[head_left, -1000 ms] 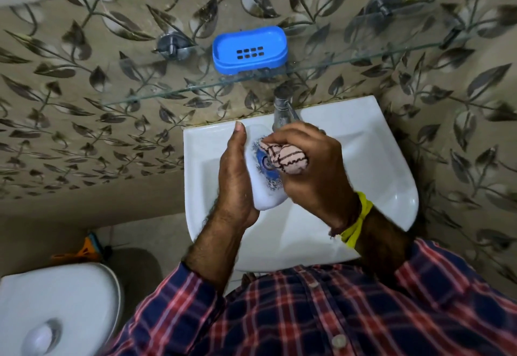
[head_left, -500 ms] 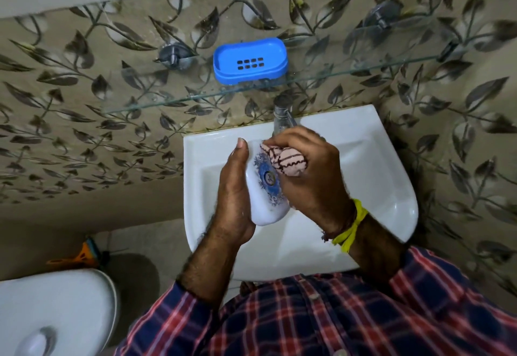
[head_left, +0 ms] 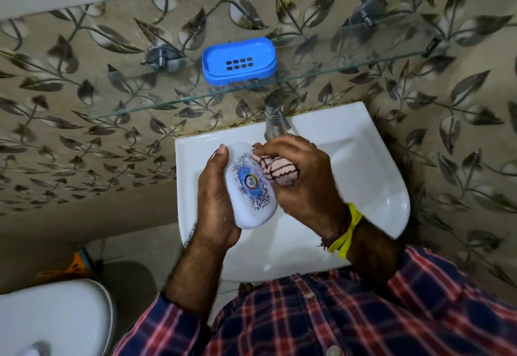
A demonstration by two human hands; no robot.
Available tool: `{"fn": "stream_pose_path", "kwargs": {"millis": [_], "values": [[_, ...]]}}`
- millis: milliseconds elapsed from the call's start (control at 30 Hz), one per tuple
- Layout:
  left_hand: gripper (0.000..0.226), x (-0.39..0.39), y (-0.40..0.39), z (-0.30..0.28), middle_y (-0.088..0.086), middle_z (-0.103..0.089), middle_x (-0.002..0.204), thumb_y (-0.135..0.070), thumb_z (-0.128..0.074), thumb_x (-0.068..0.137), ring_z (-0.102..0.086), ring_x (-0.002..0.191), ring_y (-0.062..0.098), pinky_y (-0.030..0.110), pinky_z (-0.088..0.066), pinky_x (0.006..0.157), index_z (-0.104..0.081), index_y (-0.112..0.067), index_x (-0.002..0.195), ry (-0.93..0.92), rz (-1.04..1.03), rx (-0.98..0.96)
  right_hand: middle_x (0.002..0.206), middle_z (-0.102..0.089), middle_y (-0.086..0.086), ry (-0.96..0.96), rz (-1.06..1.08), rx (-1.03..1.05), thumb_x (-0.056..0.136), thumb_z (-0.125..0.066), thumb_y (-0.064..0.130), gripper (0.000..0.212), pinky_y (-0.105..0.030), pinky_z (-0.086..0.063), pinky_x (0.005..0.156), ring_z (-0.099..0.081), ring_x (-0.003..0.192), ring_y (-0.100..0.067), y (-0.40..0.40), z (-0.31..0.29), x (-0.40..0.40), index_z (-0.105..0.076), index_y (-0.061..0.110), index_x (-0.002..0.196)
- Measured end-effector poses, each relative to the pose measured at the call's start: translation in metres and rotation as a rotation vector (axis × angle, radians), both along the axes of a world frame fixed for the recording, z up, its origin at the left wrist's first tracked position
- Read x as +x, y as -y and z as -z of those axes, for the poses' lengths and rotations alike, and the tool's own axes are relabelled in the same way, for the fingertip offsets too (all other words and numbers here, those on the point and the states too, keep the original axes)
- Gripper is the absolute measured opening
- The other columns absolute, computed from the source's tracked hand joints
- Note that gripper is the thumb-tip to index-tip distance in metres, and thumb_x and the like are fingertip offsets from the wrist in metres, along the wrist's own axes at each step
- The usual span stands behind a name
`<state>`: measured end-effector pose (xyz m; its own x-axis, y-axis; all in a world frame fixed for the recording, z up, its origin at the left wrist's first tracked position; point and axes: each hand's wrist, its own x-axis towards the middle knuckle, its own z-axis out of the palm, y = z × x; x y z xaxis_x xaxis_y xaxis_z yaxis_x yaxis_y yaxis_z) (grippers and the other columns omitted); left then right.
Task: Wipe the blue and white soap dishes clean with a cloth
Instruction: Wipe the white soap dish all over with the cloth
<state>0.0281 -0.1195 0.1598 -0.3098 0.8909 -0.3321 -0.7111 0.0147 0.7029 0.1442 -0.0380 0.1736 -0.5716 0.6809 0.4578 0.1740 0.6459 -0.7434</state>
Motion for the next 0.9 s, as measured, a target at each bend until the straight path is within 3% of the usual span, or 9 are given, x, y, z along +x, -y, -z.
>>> {"fn": "stream_pose_path", "kwargs": {"millis": [133, 267, 333, 433, 600, 667, 800, 900], "values": [[0.057, -0.002, -0.003, -0.001, 0.013, -0.070, 0.107, -0.053, -0.042, 0.090, -0.066, 0.103, 0.024, 0.035, -0.054, 0.092, -0.069, -0.007, 0.110, 0.059, 0.039, 0.021, 0.103, -0.072, -0.014, 0.000, -0.072, 0.056, 0.058, -0.067, -0.013, 0.046, -0.039, -0.053, 0.092, -0.067, 0.100, -0.029, 0.004, -0.002, -0.001, -0.075, 0.000, 0.101], [0.068, -0.002, -0.003, -0.001, 0.018, -0.056, 0.130, -0.054, -0.047, 0.086, -0.054, 0.120, 0.030, 0.041, -0.039, 0.112, -0.052, -0.004, 0.133, 0.089, 0.041, -0.019, 0.105, -0.072, -0.013, -0.017, -0.063, 0.017, 0.059, -0.069, -0.016, 0.047, -0.039, -0.053, 0.096, -0.068, 0.107, -0.028, 0.003, 0.004, 0.008, -0.075, 0.000, 0.102], [0.067, 0.000, -0.004, -0.001, 0.020, -0.056, 0.128, -0.054, -0.046, 0.087, -0.058, 0.115, 0.031, 0.042, -0.043, 0.108, -0.054, -0.003, 0.131, 0.083, 0.043, -0.018, 0.104, -0.072, -0.014, -0.049, -0.032, -0.035, 0.058, -0.071, -0.018, 0.046, -0.043, -0.054, 0.092, -0.069, 0.103, -0.030, 0.000, 0.004, 0.008, -0.075, -0.001, 0.101], [0.070, -0.011, -0.008, -0.005, 0.013, -0.071, 0.115, -0.060, -0.046, 0.082, -0.070, 0.104, 0.025, 0.040, -0.054, 0.095, -0.062, -0.009, 0.127, 0.065, 0.055, -0.018, 0.103, -0.072, -0.012, -0.007, -0.108, 0.063, 0.061, -0.066, -0.014, 0.044, -0.040, -0.054, 0.088, -0.068, 0.097, -0.032, 0.011, 0.006, 0.008, -0.076, 0.003, 0.101], [0.069, -0.005, -0.008, -0.001, 0.012, -0.073, 0.113, -0.058, -0.046, 0.083, -0.067, 0.108, 0.026, 0.040, -0.053, 0.099, -0.061, -0.008, 0.127, 0.050, 0.045, -0.061, 0.104, -0.072, -0.015, -0.066, -0.018, -0.036, 0.059, -0.065, -0.021, 0.046, -0.042, -0.055, 0.091, -0.070, 0.103, -0.027, 0.004, 0.006, 0.009, -0.075, -0.003, 0.100], [0.070, -0.009, -0.009, -0.003, 0.013, -0.073, 0.115, -0.060, -0.044, 0.083, -0.069, 0.107, 0.025, 0.039, -0.055, 0.096, -0.062, -0.008, 0.127, 0.049, 0.070, -0.034, 0.104, -0.072, -0.016, -0.050, -0.087, 0.044, 0.061, -0.064, -0.019, 0.044, -0.039, -0.053, 0.095, -0.068, 0.105, -0.027, 0.004, 0.003, 0.009, -0.075, -0.003, 0.100], [0.074, -0.019, -0.013, -0.005, 0.015, -0.073, 0.117, -0.062, -0.043, 0.079, -0.073, 0.102, 0.021, 0.042, -0.051, 0.099, -0.065, -0.012, 0.129, -0.042, 0.024, -0.064, 0.099, -0.071, -0.014, -0.070, -0.083, 0.008, 0.062, -0.067, -0.025, 0.045, -0.035, -0.055, 0.085, -0.068, 0.093, -0.026, 0.009, 0.012, 0.019, -0.075, -0.003, 0.100], [0.072, -0.017, -0.014, -0.001, 0.015, -0.072, 0.113, -0.063, -0.044, 0.082, -0.072, 0.101, 0.022, 0.041, -0.051, 0.096, -0.065, -0.011, 0.127, 0.021, 0.021, -0.065, 0.101, -0.071, -0.014, -0.110, -0.051, -0.032, 0.060, -0.067, -0.028, 0.048, -0.037, -0.056, 0.087, -0.068, 0.098, -0.024, 0.006, 0.013, 0.015, -0.075, -0.003, 0.100]]}}
